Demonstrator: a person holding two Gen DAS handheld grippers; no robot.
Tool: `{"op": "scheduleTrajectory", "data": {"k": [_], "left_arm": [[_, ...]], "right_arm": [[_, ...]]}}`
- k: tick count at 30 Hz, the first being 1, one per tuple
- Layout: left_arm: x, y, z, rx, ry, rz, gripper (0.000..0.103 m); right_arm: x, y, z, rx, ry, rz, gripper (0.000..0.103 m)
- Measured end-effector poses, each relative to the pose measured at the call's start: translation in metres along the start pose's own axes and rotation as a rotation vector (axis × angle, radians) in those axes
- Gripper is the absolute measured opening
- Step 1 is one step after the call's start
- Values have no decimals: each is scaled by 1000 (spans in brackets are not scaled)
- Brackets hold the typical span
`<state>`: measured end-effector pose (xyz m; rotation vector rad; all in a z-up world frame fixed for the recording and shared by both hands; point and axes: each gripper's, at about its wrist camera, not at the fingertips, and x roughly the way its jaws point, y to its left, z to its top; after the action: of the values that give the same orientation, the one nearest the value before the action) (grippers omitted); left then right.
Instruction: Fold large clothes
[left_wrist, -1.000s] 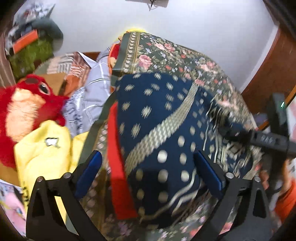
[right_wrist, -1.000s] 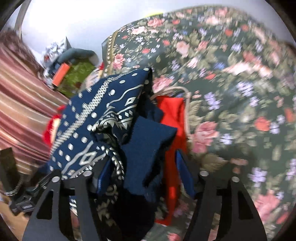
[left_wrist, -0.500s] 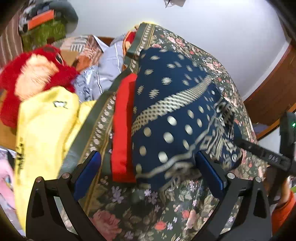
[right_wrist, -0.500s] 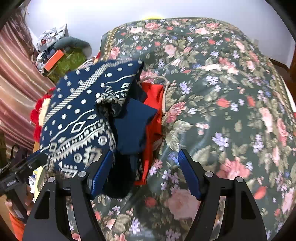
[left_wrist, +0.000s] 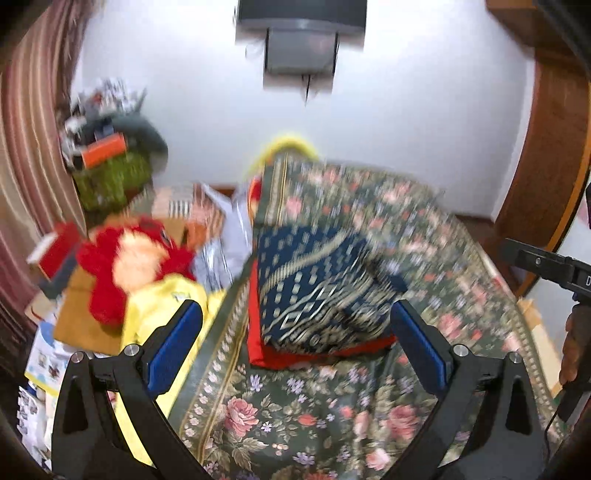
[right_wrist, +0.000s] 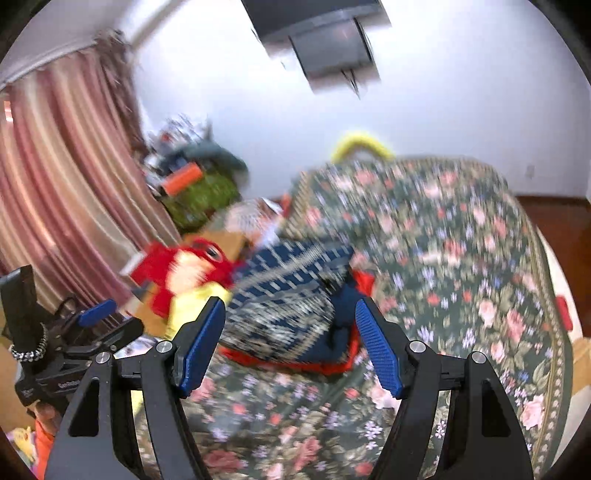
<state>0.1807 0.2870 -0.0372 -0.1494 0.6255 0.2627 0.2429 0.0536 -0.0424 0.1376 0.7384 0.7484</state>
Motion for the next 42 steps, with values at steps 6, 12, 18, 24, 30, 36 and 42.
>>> {"op": "scheduleTrajectory", "data": {"k": [6,12,18,24,30,36,42], "left_arm": [[-102,-24,7,-18,-218,-45,102],[-180,-50,-7,-12,-388,-35,102],[-223,-69,-35,-20,-483,-17,102],[-236,-81,-54,-22,-505,26,102],[-239,-96,-63,20,-499,65,103],[-236,-103,-67,30,-496,63,103],[-230,-103,-65,22,-482,53,103]], "right_arm": [[-90,41,-4,-94,-193,70,70],[-156,67,-23,-165,-352,113,70],[-190,85,-46,-215,-439,98,70],[-194,91,-59,-219,-458,59,86],[-190,87,-60,-191,-474,6,103],[-190,81,-63,-166,-451,-27,103],[-194,76,-71,-162,-439,-56,103]]}}
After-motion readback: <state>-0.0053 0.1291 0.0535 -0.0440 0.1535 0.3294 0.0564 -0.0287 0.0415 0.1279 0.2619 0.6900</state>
